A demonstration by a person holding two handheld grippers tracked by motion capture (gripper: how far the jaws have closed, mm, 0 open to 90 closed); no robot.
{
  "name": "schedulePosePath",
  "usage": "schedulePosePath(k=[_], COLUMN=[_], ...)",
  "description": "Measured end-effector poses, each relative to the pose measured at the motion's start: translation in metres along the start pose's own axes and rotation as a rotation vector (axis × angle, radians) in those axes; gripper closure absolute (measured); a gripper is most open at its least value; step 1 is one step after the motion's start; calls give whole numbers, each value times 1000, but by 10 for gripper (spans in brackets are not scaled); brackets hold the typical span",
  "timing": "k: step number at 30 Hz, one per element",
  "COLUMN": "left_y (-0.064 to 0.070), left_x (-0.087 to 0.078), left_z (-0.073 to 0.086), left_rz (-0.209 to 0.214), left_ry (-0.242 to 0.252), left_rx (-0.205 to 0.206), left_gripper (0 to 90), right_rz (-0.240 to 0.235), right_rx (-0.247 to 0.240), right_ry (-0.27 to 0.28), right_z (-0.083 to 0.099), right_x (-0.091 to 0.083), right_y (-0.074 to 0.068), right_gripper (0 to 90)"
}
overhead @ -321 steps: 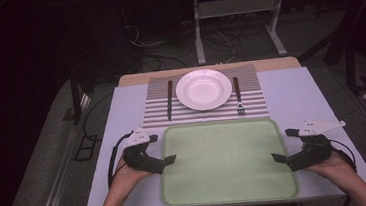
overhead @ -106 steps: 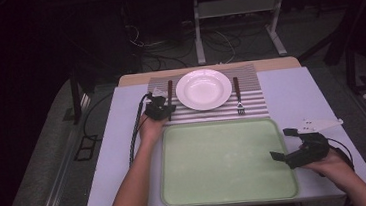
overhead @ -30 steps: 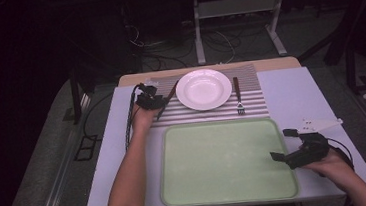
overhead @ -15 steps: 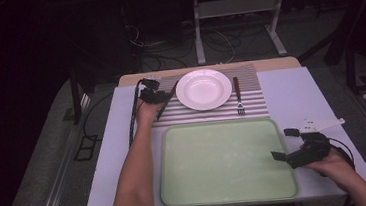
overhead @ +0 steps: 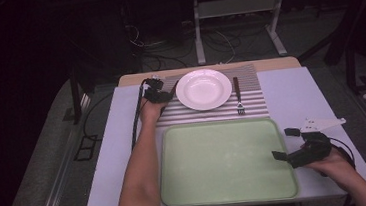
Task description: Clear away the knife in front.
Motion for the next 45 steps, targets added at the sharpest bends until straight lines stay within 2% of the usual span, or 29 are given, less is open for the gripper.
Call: schedulePosePath(k=[5,22,29,34,36,40,45], left_y=[2,2,-1,-3,-6,-9,-10], left_x=[1,1,0,-2,-6,-11,-20], left_z=[-1,-1,-1,-1,-1,-1,-4], left_rz=[-24,-19,-3,-7,-12,-13,-12], left_ry=[-6,-5,-9,-17,-25,-22,-21], left_rx=[13,2,-51,-61,-81,-95,-98], left_gripper=[725,770,772,772,772,773,772], right_rz=[-1,-1,-1,-2,-1,-1,-1], right_rx=[-2,-1,-2,-1,-2,0,-1], right_ry=[-2,-1,1,-1,-1,0,-1], right_z=[0,0,0,0,0,0,0], right_x=[0,0,0,0,0,0,1], right_y=[-1,-1,-1,-1,-1,0,-1], right_gripper=[0,0,0,0,0,0,0])
Point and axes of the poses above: each handheld gripper's, and its own axes: x roughly forward along the jaws, z roughly out of its underside, y roughly to its right, the point moved 2 cm from there along x, roughly forward along the jaws, and after that the axes turned 1 degree about -y, right-handed, at the moved point
